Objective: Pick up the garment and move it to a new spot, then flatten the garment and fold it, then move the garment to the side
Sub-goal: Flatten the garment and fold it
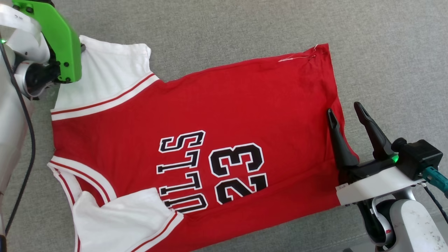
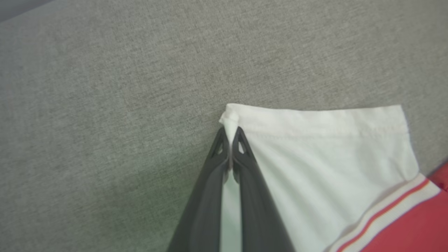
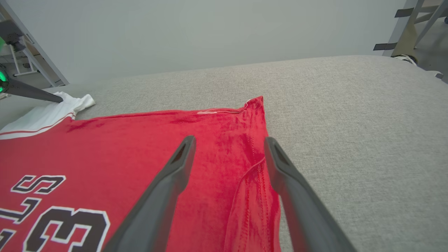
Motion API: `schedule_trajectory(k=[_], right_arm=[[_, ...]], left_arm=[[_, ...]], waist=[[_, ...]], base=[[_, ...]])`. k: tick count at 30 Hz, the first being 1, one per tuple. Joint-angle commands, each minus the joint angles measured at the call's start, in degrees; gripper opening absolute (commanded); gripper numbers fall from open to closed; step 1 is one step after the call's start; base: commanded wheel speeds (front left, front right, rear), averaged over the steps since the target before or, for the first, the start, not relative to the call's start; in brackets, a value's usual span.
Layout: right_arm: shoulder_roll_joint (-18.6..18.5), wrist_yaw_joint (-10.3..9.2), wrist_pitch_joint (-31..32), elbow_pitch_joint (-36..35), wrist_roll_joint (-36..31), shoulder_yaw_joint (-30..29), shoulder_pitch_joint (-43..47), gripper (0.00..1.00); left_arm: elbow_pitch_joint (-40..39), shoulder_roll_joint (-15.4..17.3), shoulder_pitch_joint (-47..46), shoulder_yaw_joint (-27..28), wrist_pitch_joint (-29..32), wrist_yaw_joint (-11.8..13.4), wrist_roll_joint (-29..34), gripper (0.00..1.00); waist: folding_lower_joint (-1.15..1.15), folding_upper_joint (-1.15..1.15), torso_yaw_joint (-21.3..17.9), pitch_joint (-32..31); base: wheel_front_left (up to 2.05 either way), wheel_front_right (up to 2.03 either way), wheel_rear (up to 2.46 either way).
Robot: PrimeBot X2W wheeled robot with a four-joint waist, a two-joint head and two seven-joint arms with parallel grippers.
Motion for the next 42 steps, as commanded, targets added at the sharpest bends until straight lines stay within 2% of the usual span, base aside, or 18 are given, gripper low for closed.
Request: schedule_trajectory(k=[1, 8, 12, 14, 21, 27, 35, 42], right_arm=[[-0.4, -0.03, 0.3, 0.1, -0.5, -0.2, -1.0, 1.00], [-3.6, -0.03, 5.3, 0.0, -0.9, -1.1, -1.1, 1.00], [-6.9, -0.03, 12.4, -0.6, -0.6, -2.2, -2.2, 1.00], [-8.9, -0.03, 18.1, -0.3, -0.1, -2.4, -3.1, 1.00], [-16.2, -0.03, 34.7, 2.5, 2.9, -1.9, -10.1, 1.00], [-18.8, -0.03, 46.2, 6.6, 8.0, -3.1, -17.5, 1.00], [-20.5, -0.03, 54.5, 13.1, 8.6, -1.7, -24.9, 1.00], [-21.0, -0.03, 55.8, 18.7, 7.3, 0.6, -28.4, 1.00]], left_arm=[[0.1, -0.6, 1.2, 0.0, -1.5, -0.2, -0.3, 0.00], [-4.5, -1.3, 3.4, -0.3, -7.8, -0.5, -0.6, 0.00], [-10.0, -0.9, 5.8, -0.4, -9.9, -0.5, -1.0, 0.00], [-13.4, -0.5, 7.2, -0.7, -10.1, -0.2, -0.8, 0.00], [-27.6, 1.7, 13.0, -1.5, -9.1, 3.1, -1.0, 0.00], [-38.1, 3.6, 16.3, -1.3, -8.5, 6.4, -0.8, 0.00], [-46.6, 4.8, 17.8, -1.7, -8.6, 8.6, 0.9, 0.00], [-49.4, 4.6, 18.1, -2.6, -8.6, 9.0, 1.8, 0.00]], waist=[[-0.01, 0.00, 0.7, -1.3], [-0.01, 0.00, 3.3, -5.6], [-0.01, 0.00, 5.7, -7.2], [-0.01, 0.00, 6.9, -7.6], [-0.01, 0.00, 11.0, -7.0], [-0.01, 0.00, 13.9, -5.1], [-0.01, 0.00, 16.8, -2.8], [-0.01, 0.00, 18.4, -1.3]], base=[[0.00, 0.00, 0.00], [0.00, 0.00, 0.00], [0.00, 0.00, 0.00], [0.00, 0.00, 0.00], [0.00, 0.00, 0.00], [0.00, 0.00, 0.00], [0.00, 0.00, 0.00], [0.00, 0.00, 0.00]])
